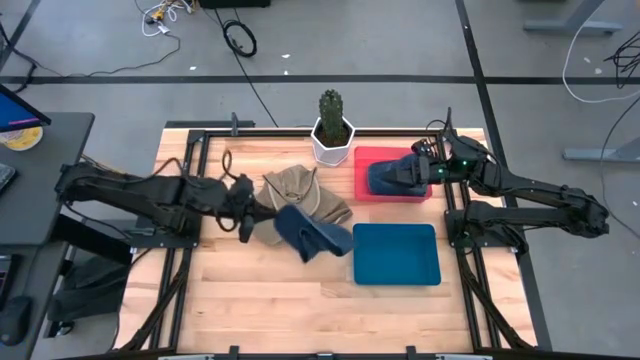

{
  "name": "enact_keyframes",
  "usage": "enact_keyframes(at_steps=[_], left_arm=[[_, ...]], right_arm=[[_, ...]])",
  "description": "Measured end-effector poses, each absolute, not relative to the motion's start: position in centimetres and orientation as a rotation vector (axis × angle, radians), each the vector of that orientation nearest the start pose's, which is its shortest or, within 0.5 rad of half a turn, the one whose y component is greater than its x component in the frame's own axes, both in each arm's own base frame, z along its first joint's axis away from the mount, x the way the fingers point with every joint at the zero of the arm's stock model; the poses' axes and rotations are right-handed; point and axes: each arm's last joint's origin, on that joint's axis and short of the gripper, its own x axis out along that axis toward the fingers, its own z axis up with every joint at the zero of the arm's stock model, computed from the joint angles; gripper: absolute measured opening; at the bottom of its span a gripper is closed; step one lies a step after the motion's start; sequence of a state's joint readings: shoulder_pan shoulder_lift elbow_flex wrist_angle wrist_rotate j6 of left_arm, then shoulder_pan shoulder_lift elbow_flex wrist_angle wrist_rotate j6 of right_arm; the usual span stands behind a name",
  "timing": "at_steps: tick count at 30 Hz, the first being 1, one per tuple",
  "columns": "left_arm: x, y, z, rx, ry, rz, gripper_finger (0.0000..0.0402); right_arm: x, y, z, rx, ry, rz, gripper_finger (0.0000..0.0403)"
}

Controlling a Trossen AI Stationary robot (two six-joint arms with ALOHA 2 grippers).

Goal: Pick & Place hat
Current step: Put the blue cap into the pink bin

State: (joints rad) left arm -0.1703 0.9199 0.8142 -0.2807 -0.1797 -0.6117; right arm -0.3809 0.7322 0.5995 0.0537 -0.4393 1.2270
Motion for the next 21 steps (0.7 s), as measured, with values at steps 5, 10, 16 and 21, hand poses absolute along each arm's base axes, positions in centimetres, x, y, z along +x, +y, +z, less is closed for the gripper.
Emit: enact_keyframes(at_steps=[5, 10, 16, 21], left_arm=[[19.4, -3.4, 35.0, -0.282, 0.234, 0.177, 0.0001], [18.6, -3.7, 38.1, -0.062, 0.144, 0.312, 0.0001], [18.3, -3.7, 40.3, 0.072, 0.045, 0.417, 0.0001], [18.7, -3.8, 41.2, 0.136, -0.025, 0.427, 0.0001]], right_arm=[[16.1, -5.0, 30.4, 1.285, 0.077, 0.054, 0.0263], [16.1, -4.8, 30.7, 1.381, 0.107, 0.133, 0.0263], [16.3, -4.2, 30.7, 1.488, 0.15, 0.163, 0.0263], [16.7, -3.9, 31.0, 1.516, 0.096, 0.164, 0.0263]])
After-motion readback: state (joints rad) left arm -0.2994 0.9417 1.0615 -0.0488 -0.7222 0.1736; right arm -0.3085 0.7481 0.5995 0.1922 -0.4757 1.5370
